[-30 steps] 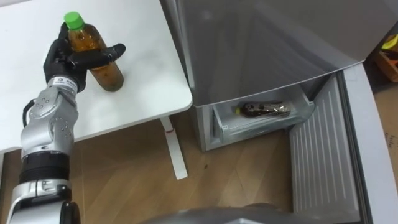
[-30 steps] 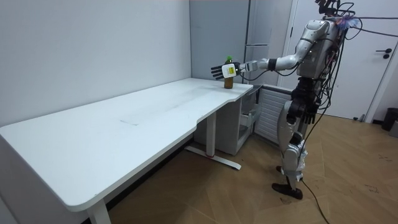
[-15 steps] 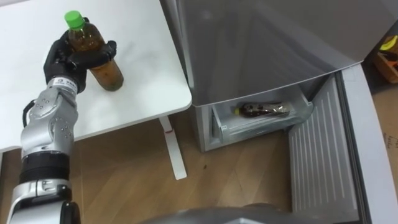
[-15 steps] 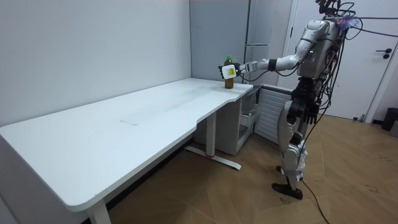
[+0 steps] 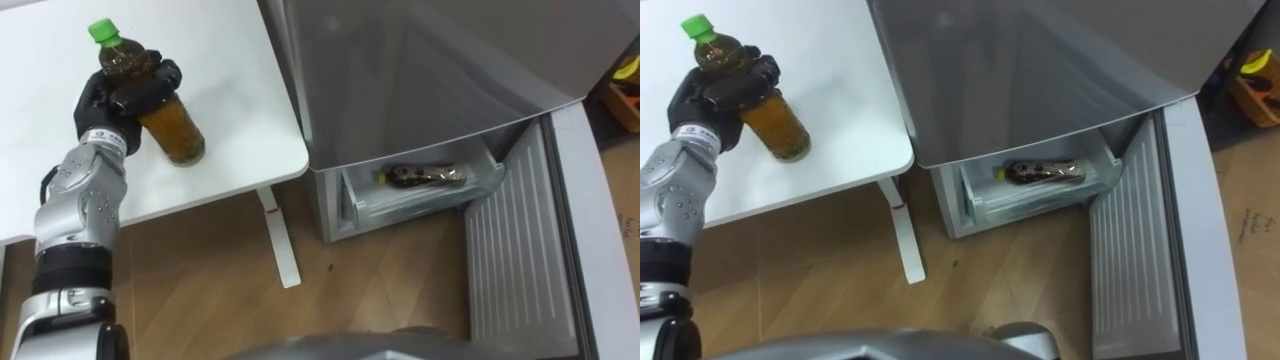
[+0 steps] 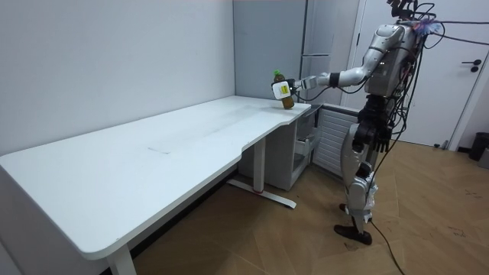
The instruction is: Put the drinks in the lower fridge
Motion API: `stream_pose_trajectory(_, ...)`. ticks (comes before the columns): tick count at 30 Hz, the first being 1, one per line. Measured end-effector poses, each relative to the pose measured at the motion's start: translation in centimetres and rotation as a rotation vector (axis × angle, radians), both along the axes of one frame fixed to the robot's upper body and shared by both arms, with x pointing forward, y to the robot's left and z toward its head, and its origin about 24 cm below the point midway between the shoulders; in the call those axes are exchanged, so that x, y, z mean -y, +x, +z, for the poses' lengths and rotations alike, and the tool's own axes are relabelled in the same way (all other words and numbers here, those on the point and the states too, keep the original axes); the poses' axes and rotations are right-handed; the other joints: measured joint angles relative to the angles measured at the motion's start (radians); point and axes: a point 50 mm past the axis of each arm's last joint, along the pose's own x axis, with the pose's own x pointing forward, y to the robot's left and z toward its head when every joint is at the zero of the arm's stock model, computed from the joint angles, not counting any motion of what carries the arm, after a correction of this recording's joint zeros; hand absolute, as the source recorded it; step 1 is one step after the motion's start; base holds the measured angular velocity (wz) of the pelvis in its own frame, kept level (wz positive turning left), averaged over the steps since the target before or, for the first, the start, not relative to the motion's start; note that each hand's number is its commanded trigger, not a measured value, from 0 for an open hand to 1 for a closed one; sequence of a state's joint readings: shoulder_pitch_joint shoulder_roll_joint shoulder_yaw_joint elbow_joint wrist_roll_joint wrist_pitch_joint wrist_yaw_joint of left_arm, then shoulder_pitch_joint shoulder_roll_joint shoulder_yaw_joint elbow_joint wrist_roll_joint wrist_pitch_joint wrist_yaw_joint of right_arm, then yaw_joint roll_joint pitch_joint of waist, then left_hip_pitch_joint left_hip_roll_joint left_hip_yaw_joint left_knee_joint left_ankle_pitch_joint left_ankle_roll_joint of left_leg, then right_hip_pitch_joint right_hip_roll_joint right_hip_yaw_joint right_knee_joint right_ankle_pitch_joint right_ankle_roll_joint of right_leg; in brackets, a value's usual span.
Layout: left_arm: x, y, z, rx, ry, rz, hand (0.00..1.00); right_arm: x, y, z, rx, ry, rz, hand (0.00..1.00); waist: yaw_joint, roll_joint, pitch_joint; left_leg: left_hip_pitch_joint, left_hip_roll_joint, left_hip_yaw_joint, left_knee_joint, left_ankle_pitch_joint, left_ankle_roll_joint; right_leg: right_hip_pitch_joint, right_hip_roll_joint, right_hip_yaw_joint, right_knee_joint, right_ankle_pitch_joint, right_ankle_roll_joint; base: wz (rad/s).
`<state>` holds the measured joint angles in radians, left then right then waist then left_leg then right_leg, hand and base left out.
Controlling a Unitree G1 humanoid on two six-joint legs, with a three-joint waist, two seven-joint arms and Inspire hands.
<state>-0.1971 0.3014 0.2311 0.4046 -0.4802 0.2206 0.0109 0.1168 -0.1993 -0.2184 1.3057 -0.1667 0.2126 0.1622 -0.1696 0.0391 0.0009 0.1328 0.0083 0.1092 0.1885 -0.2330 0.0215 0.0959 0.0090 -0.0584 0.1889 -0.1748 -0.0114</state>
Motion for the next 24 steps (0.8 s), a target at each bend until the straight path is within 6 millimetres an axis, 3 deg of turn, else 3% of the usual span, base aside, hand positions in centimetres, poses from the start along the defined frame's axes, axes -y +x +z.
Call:
stream_pose_trajectory(5,0.2,0.1,0.0,0.008,-0.025,0.007,1.00,0.0,0.3,0.0,0.006,-0.006,0.003,0.00,-0.003,0.001,0.0009,-0.006,-0.001,-0.006,0.001,0.000,0.000,-0.008,-0.003,0.000,0.008,0.000,0.000,0.01)
stream_pose_trajectory(11,0.9,0.4,0.7,0.056,-0.080,0.020,1.00,-0.5,1.3,-0.2,0.033,0.007,0.011,0.00,0.003,-0.015,0.0099,-0.006,-0.002,-0.005,0.011,0.000,0.000,-0.007,-0.004,-0.002,0.016,-0.006,0.000,0.00)
stream_pose_trajectory(16,3.0,0.5,2.2,0.170,-0.222,-0.001,1.00,-1.4,1.1,-0.4,0.027,0.001,0.019,0.00,0.014,-0.036,0.0055,0.000,-0.004,-0.017,0.010,0.000,0.000,0.003,-0.007,-0.013,0.012,-0.006,0.001,0.05)
stream_pose_trajectory(21,4.6,-0.1,2.5,0.204,-0.280,-0.019,1.00,-2.1,2.0,-0.6,0.057,-0.001,-0.013,0.00,0.019,-0.037,0.0042,-0.007,-0.005,-0.029,0.012,0.000,0.000,0.008,-0.010,-0.035,0.005,-0.007,0.000,0.08)
stream_pose_trajectory(24,5.7,-1.1,2.1,0.201,-0.315,-0.046,1.00,-2.1,1.6,-0.6,0.051,-0.020,-0.041,0.00,0.041,-0.037,0.0038,-0.005,-0.003,-0.032,0.013,0.001,0.000,0.012,-0.008,-0.042,-0.002,-0.006,-0.001,0.08)
